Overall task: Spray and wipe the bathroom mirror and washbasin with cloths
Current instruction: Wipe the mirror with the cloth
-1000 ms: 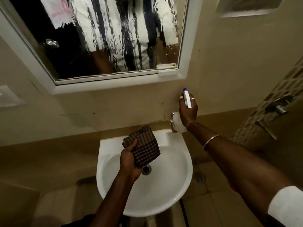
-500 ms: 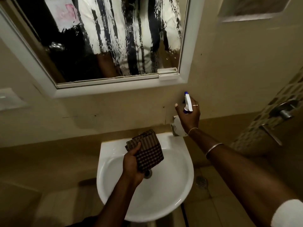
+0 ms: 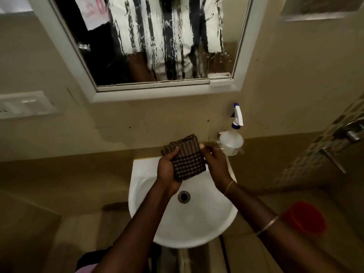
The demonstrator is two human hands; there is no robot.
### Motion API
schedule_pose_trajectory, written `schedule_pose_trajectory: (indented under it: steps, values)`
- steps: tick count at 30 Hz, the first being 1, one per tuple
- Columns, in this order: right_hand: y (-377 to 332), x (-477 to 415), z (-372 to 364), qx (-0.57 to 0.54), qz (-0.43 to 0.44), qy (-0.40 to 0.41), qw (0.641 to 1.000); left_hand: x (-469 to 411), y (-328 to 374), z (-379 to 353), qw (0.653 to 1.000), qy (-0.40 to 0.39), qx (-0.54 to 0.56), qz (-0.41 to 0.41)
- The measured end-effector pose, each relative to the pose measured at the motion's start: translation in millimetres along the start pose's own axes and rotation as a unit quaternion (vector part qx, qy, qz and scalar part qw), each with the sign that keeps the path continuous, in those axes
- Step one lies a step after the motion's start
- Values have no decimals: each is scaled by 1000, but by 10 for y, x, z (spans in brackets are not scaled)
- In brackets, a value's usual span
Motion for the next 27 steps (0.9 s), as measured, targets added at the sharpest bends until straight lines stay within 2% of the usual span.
schedule_pose_trajectory:
  steps: [2,4,7,11,15,20,23,27]
  values:
    - [-219,65,-195,-97,-94,-133,982,33,64,-18,1000,-9,-28,-2]
    - [-391,146,-294,-186,-166,-209,946,95,158,-37,998,-24,-52,-4]
    - [-544,204,-343,-234,-192,-247,920,227,353,-87,992,-63,-105,-4]
    - [-779,304,-484,-235,-181,-294,908,397,708,-91,969,-36,-239,-59]
    - [-991,372,-691,-214,-135,-297,920,594,1104,-108,914,17,-369,-165]
    - [-1343,460,-939,-232,-119,-282,923,795,1501,-31,845,61,-447,-287]
    - [-1582,530,-1107,-287,-137,-271,908,955,1715,-11,832,77,-443,-324]
    - [-1951,581,-1352,-330,-94,-244,907,1216,1984,-50,826,83,-377,-411]
Point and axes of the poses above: each hand's wrist, its own x-axis away from the middle knuckle, its own z-axis out of the back of the hand, y = z × x, the point moved 3 cm from there along -x, towards the middle knuckle, and after that the axes turned 5 degrees about z, right-handed, at the moved point
